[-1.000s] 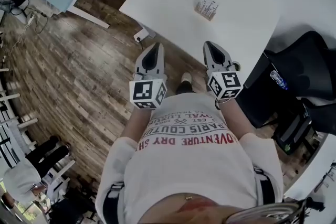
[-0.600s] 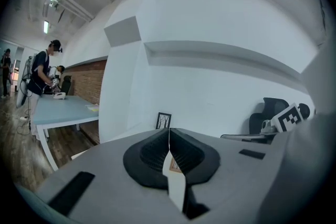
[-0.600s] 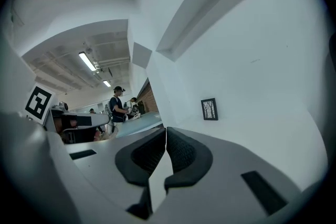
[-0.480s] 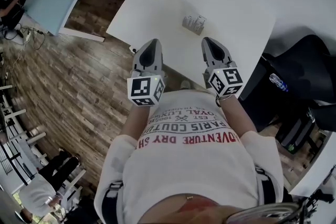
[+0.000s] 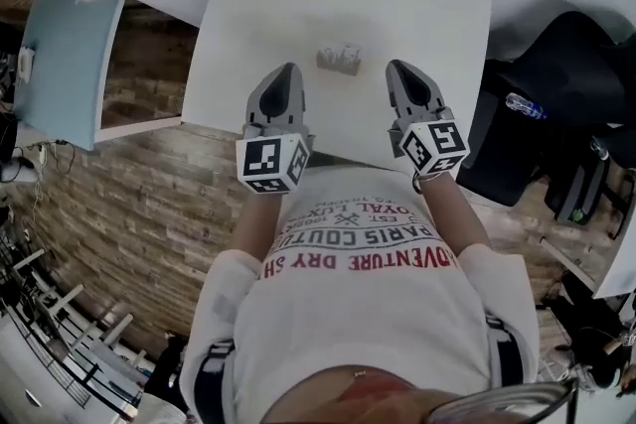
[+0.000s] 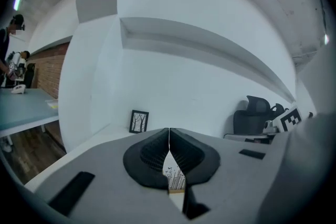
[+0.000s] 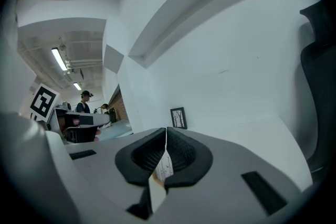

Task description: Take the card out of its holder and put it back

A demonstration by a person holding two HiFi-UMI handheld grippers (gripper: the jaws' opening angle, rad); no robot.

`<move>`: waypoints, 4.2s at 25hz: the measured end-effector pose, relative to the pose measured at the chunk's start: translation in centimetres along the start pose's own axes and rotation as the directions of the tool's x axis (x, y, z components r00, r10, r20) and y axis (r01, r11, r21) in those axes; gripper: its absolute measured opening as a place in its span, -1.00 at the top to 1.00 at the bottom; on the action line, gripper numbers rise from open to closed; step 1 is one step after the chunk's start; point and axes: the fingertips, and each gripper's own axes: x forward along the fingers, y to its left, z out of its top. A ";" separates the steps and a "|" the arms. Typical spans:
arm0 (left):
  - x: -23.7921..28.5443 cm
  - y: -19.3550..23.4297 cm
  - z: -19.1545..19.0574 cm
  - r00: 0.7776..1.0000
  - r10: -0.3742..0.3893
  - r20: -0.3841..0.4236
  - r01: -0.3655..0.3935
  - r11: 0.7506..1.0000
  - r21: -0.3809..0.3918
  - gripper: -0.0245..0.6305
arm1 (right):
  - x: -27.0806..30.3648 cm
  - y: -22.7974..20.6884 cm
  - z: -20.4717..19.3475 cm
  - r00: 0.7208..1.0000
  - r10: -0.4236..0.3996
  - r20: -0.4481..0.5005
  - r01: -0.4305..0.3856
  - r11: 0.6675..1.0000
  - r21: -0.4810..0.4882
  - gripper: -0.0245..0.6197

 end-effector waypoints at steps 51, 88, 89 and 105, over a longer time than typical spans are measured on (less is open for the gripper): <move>8.0 5.4 -9.2 0.934 -0.164 -0.317 0.161 0.986 -0.035 0.85 | 10.4 1.9 -11.3 0.670 0.540 -0.509 -0.679 0.723 -0.127 0.81; 6.4 3.1 -2.5 0.971 -0.200 -0.130 0.206 0.978 0.041 0.85 | 7.8 2.3 -1.3 0.860 0.425 -0.281 -0.500 0.812 -0.302 0.82; 6.3 2.9 -2.1 0.973 -0.202 -0.114 0.207 0.977 0.040 0.85 | 7.4 2.1 -1.0 0.880 0.396 -0.262 -0.465 0.831 -0.307 0.82; 6.5 -0.8 0.2 0.957 -0.290 -0.018 0.291 0.952 0.092 0.85 | 2.2 -3.7 -0.9 0.973 -0.225 -0.044 0.215 0.963 -0.161 0.82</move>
